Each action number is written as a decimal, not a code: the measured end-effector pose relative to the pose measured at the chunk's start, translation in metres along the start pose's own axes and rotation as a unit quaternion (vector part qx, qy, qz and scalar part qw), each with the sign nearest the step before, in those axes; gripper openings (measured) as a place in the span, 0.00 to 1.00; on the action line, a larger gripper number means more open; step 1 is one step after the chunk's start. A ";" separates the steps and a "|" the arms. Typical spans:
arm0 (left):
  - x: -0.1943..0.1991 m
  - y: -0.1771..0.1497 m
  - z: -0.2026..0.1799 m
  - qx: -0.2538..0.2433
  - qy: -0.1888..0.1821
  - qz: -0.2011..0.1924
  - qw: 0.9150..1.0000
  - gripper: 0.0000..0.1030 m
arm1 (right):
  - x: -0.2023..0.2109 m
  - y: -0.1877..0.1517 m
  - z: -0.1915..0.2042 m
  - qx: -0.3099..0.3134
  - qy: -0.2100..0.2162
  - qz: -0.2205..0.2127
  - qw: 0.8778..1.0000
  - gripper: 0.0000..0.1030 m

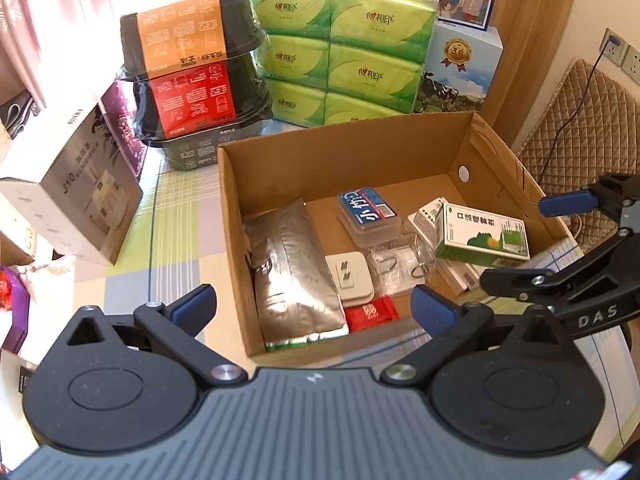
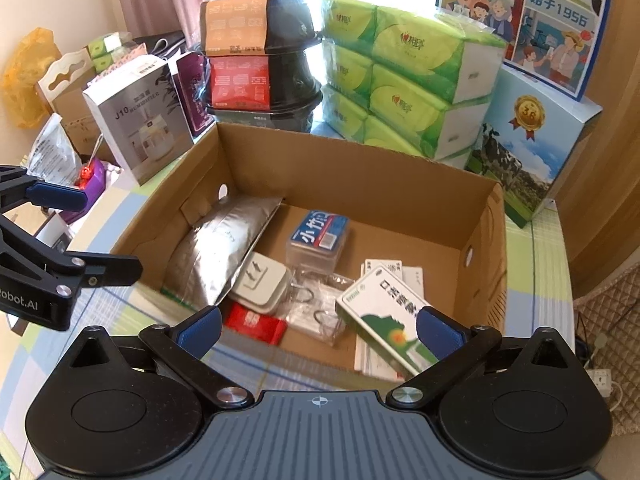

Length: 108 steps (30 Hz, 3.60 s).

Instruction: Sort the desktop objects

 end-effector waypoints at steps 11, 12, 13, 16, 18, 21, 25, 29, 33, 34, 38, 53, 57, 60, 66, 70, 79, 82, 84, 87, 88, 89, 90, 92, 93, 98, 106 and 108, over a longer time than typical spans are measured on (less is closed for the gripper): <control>0.039 -0.042 -0.022 -0.031 0.020 -0.020 0.999 0.98 | 0.044 -0.025 0.010 0.004 -0.001 -0.010 1.000 0.98; 0.043 -0.046 -0.024 -0.028 0.018 -0.022 0.999 0.98 | 0.048 -0.028 0.011 0.005 -0.001 -0.010 1.000 0.98; 0.047 -0.050 -0.025 -0.023 0.016 -0.023 0.999 0.98 | 0.051 -0.031 0.012 0.005 -0.001 -0.011 1.000 0.98; 0.058 -0.060 -0.030 -0.017 0.016 -0.032 0.999 0.98 | 0.062 -0.042 0.017 0.006 -0.004 -0.010 1.000 0.98; 0.066 -0.068 -0.033 -0.015 0.013 -0.038 0.999 0.98 | 0.068 -0.050 0.020 0.011 -0.006 -0.010 1.000 0.98; 0.076 -0.081 -0.037 -0.010 0.007 -0.042 0.999 0.98 | 0.076 -0.063 0.026 0.018 -0.008 -0.009 1.000 0.98; 0.086 -0.102 -0.042 0.002 -0.008 -0.034 0.999 0.98 | 0.089 -0.081 0.036 0.025 -0.006 -0.011 1.000 0.98; 0.099 -0.123 -0.048 -0.004 -0.002 -0.035 0.999 0.98 | 0.102 -0.099 0.045 0.034 -0.007 -0.016 0.999 0.98; 0.115 -0.140 -0.049 -0.002 -0.004 -0.043 0.999 0.98 | 0.117 -0.118 0.050 0.026 0.000 -0.023 0.999 0.98; 0.119 -0.144 -0.050 -0.001 -0.005 -0.045 0.999 0.98 | 0.120 -0.124 0.051 0.023 -0.001 -0.024 0.999 0.98; 0.133 -0.159 -0.053 0.015 -0.015 -0.049 0.999 0.98 | 0.131 -0.146 0.054 0.017 -0.005 -0.027 0.999 0.98; 0.157 -0.227 -0.073 0.029 -0.020 -0.067 0.997 0.98 | 0.161 -0.220 0.048 -0.029 0.016 -0.040 0.999 0.98; 0.155 -0.245 -0.071 0.045 -0.015 -0.065 0.997 0.98 | 0.158 -0.237 0.048 -0.031 0.016 -0.034 0.999 0.98; 0.153 -0.258 -0.068 0.065 -0.017 -0.058 0.996 0.98 | 0.156 -0.249 0.045 -0.040 0.020 -0.031 0.999 0.98; 0.154 -0.278 -0.072 0.072 -0.011 -0.043 0.996 0.98 | 0.150 -0.267 0.042 -0.043 0.034 -0.021 0.998 0.98; 0.162 -0.285 -0.077 0.063 -0.005 -0.045 0.997 0.98 | 0.151 -0.273 0.045 -0.036 0.044 -0.024 0.998 0.98; 0.141 -0.287 -0.069 -0.019 0.007 -0.023 1.000 0.98 | 0.122 -0.267 0.064 0.049 0.036 -0.002 0.998 0.98; 0.120 -0.284 -0.068 -0.082 0.001 -0.006 0.997 0.98 | 0.106 -0.259 0.073 0.106 0.040 0.003 0.994 0.98; 0.106 -0.282 -0.069 -0.124 -0.001 0.003 0.992 0.98 | 0.096 -0.254 0.080 0.157 0.042 0.002 0.987 0.98; 0.086 -0.276 -0.073 -0.187 -0.011 0.013 0.982 0.98 | 0.079 -0.248 0.087 0.232 0.040 0.000 0.972 0.98; 0.079 -0.276 -0.075 -0.207 -0.017 0.015 0.978 0.98 | 0.072 -0.246 0.088 0.254 0.040 0.001 0.966 0.98; 0.072 -0.275 -0.078 -0.225 -0.024 0.016 0.974 0.98 | 0.066 -0.244 0.089 0.276 0.041 0.002 0.960 0.98; 0.066 -0.274 -0.080 -0.243 -0.032 0.017 0.969 0.98 | 0.059 -0.243 0.091 0.299 0.039 0.002 0.953 0.98; 0.050 -0.272 -0.084 -0.273 -0.046 0.020 0.961 0.98 | 0.044 -0.241 0.093 0.341 0.030 0.004 0.940 0.98; 0.042 -0.270 -0.085 -0.283 -0.050 0.022 0.958 0.98 | 0.038 -0.240 0.093 0.360 0.029 0.005 0.933 0.97; 0.009 -0.262 -0.091 -0.335 -0.066 0.032 0.940 0.98 | 0.004 -0.241 0.101 0.463 0.039 0.015 0.885 0.80; -0.023 -0.251 -0.090 -0.354 -0.098 0.034 0.929 0.98 | -0.044 -0.233 0.108 0.531 0.065 0.037 0.844 0.67; -0.029 -0.249 -0.090 -0.359 -0.098 0.035 0.928 0.98 | -0.054 -0.230 0.111 0.545 0.069 0.043 0.835 0.61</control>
Point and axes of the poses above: each gripper's, at about its wrist camera, not at the fingertips, and x roughly against the way its jaws point, z to its left, y to its top, the point moved 2 cm from there along -x, roughly the way its jaws point, and after that the axes turned 5 degrees about z, right-handed, at the moved point
